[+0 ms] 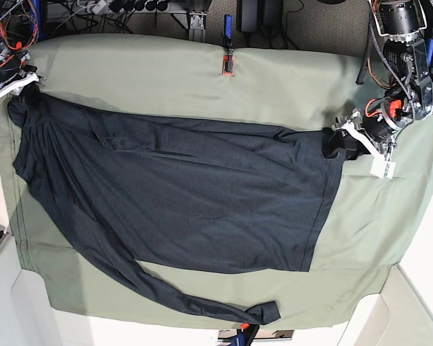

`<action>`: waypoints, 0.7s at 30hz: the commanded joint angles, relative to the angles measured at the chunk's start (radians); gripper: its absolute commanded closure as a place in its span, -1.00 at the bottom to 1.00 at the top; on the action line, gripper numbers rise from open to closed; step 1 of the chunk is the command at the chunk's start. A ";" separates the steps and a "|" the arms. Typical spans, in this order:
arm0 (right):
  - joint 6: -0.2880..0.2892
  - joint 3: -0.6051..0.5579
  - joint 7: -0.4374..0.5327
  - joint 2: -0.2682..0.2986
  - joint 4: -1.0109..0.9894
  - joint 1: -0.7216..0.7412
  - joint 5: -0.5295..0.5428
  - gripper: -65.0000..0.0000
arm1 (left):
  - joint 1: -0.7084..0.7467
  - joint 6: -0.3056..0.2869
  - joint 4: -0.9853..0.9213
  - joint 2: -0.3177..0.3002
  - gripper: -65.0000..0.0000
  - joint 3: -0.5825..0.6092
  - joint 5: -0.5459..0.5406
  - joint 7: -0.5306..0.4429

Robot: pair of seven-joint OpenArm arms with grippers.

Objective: Fold the T-shirt properly
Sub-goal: 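Pull the folded edge back toward the collar, unfolding the shirt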

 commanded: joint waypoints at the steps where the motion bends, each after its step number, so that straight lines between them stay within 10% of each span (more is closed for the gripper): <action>1: 0.003 0.007 0.011 0.016 0.017 0.002 0.001 1.00 | 0.001 -0.003 0.008 -0.011 0.19 0.013 0.033 0.021; 4: 0.003 0.007 0.019 0.016 0.017 0.002 0.001 1.00 | 0.003 -0.004 0.009 -0.012 1.00 0.030 0.094 0.064; 21: 0.008 0.007 0.021 0.018 0.017 0.001 0.001 1.00 | 0.210 -0.054 0.308 -0.232 1.00 -0.105 0.011 0.205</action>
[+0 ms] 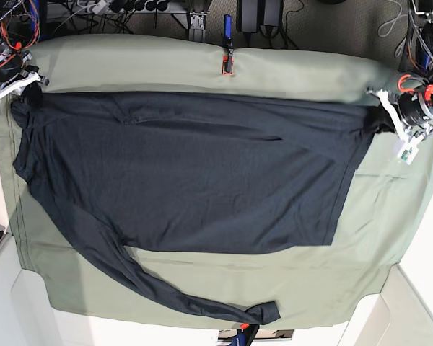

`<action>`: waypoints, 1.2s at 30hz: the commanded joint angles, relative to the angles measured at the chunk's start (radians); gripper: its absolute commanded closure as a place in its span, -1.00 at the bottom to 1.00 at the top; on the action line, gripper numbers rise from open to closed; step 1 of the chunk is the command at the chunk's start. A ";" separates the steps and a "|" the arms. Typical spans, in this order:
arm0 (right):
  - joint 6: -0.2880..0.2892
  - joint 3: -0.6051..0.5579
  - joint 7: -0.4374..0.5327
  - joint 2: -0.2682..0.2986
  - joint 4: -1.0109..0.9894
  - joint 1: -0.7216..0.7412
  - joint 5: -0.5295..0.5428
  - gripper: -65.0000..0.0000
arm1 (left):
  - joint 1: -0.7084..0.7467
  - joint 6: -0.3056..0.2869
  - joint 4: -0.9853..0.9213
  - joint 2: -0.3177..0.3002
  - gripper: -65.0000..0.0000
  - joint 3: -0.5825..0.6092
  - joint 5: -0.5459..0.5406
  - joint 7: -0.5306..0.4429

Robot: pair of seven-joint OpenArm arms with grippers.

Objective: Fold the T-shirt properly
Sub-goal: 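Pull the folded edge back toward the collar, unfolding the shirt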

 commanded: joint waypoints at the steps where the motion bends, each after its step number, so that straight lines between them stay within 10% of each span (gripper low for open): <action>1: 0.010 0.009 0.008 0.020 0.017 0.000 0.000 1.00 | 0.008 0.007 0.018 -0.039 1.00 -0.015 0.022 -0.004; 21: 0.022 0.009 -0.017 0.092 0.018 -0.053 0.060 1.00 | 0.101 0.007 0.019 -0.085 1.00 -0.014 -0.039 0.035; 27: 0.022 0.009 -0.006 0.092 0.018 -0.053 0.060 0.34 | 0.101 0.007 0.019 -0.085 0.60 -0.015 -0.092 0.034; 32: 0.022 0.022 0.002 0.092 0.024 -0.053 0.060 0.32 | 0.101 0.007 0.019 -0.086 -0.14 -0.015 -0.143 0.085; 36: 0.022 0.058 0.002 0.092 0.061 -0.053 0.060 0.26 | 0.101 0.007 0.019 -0.086 -0.14 -0.015 -0.215 0.146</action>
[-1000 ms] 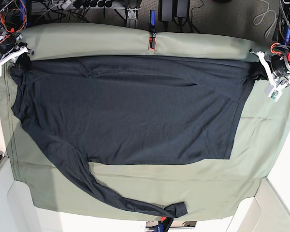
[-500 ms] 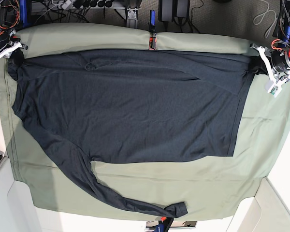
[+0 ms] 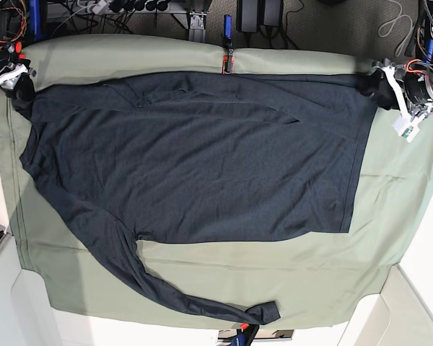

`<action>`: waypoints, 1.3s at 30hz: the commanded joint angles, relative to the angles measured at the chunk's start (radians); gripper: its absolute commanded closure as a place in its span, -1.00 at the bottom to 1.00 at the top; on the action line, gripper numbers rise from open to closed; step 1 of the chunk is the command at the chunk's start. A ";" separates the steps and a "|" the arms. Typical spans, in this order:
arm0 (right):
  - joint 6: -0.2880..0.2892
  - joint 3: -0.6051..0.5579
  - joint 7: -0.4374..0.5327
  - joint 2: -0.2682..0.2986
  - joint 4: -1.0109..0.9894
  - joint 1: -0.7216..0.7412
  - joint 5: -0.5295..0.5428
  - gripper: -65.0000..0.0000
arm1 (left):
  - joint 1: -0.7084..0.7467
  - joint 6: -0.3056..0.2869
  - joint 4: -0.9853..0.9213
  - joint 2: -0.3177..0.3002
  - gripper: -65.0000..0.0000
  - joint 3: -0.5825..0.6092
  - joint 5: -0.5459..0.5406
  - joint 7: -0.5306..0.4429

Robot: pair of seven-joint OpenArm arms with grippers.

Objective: Fold the T-shirt properly
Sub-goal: 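Pull the folded edge back toward the collar, unfolding the shirt, then release the shirt edge and move both grippers toward the hem, then grasp the hem corners and fold the hem toward the collar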

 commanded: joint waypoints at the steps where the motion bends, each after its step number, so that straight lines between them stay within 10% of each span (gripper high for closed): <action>1: -0.002 0.027 0.022 0.022 0.034 0.002 0.013 0.21 | -0.002 0.002 0.013 -0.023 -0.14 -0.012 -0.020 -0.008; 11: -0.006 0.102 0.055 0.074 0.093 0.121 0.045 0.16 | -0.025 0.002 0.013 -0.032 -0.14 -0.117 -0.105 -0.094; 26: -0.078 -0.278 0.175 0.075 -0.384 0.658 -0.303 0.16 | -0.142 0.002 0.004 -0.036 -0.14 -0.074 -0.038 -0.193; 39: -0.078 -0.393 0.178 0.069 -0.554 0.660 -0.293 0.16 | -0.380 0.002 -0.284 -0.036 -0.14 0.006 -0.004 -0.268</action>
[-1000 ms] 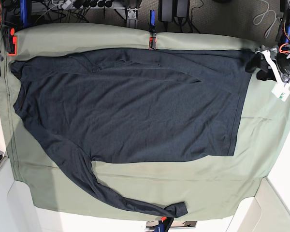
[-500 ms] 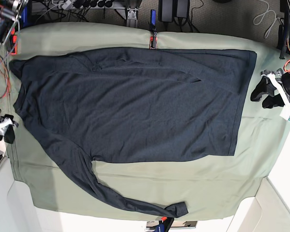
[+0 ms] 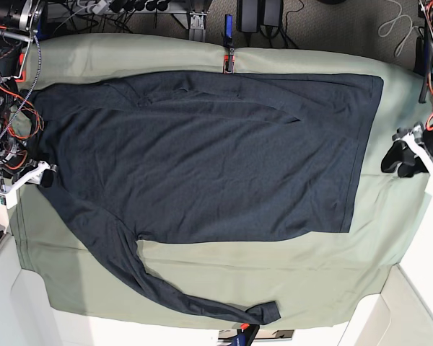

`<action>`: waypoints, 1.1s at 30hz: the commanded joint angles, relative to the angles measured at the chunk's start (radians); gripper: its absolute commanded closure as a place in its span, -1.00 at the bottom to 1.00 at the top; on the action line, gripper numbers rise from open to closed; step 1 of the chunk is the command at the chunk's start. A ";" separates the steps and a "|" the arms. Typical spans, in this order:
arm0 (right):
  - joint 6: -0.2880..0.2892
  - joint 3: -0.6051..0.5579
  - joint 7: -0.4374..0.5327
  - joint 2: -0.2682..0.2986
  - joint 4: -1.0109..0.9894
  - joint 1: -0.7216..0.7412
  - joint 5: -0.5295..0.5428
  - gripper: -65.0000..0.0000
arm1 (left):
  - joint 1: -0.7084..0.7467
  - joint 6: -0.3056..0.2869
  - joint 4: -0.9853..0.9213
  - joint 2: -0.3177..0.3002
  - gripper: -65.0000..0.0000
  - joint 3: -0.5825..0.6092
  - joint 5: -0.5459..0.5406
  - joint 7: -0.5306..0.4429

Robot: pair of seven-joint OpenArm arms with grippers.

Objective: Fold the T-shirt properly
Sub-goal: 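Grasp the hem corners and fold the hem toward the collar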

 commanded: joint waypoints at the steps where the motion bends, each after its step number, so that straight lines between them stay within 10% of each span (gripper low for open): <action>1: 0.003 0.003 0.008 0.015 0.013 0.015 0.016 0.16 | -0.053 -0.006 -0.026 -0.023 -0.14 0.025 -0.008 -0.035; 8: 0.004 0.003 -0.007 0.016 0.013 0.005 0.014 0.16 | -0.356 0.029 -0.312 -0.012 -0.14 0.267 0.203 -0.280; 18: 0.004 0.003 -0.018 0.016 0.013 0.006 0.014 0.16 | -0.658 0.053 -0.784 0.095 -0.14 0.368 0.335 -0.367; 27: 0.004 0.003 -0.018 0.016 0.013 0.006 0.014 0.16 | -0.668 0.015 -0.810 0.132 -0.13 0.368 0.298 -0.361; 30: 0.004 0.003 -0.015 0.016 0.013 0.007 0.014 0.20 | -0.668 -0.006 -0.808 0.132 0.26 0.368 0.292 -0.361; 33: 0.004 0.003 -0.013 0.016 0.013 0.012 0.014 0.78 | -0.668 -0.006 -0.806 0.129 0.78 0.368 0.290 -0.362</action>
